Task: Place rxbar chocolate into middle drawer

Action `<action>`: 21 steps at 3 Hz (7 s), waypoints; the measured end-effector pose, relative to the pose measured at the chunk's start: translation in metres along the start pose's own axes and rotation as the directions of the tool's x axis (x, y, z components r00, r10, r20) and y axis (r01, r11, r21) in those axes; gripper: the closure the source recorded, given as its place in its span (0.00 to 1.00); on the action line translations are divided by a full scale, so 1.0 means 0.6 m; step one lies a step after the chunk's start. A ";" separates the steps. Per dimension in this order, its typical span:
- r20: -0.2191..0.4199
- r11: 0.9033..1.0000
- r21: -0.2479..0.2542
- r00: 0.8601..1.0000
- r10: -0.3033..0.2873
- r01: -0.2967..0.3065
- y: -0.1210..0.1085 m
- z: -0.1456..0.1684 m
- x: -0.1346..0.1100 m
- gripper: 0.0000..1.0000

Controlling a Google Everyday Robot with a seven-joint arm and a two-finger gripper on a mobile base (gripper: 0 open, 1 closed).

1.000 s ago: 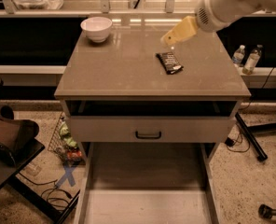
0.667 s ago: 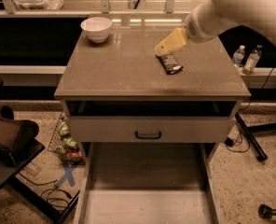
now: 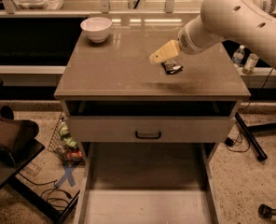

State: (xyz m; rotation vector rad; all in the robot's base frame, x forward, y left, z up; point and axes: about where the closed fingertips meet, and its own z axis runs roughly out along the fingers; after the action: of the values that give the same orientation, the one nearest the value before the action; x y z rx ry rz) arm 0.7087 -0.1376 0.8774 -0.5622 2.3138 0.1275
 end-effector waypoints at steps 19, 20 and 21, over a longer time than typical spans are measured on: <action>0.112 0.862 -0.479 0.985 -0.129 0.167 0.209 -0.177 0.567 1.00; 0.183 0.747 -0.604 0.961 -0.209 0.278 0.282 -0.066 0.612 1.00; 0.212 0.650 -0.692 0.949 -0.231 0.313 0.321 0.028 0.652 1.00</action>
Offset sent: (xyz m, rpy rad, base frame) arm 0.0295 0.0054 -0.0486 0.0013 0.0344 -0.0038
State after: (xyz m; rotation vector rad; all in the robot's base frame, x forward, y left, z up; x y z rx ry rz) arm 0.3894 -0.1004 0.5820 -1.2596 1.9758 0.9350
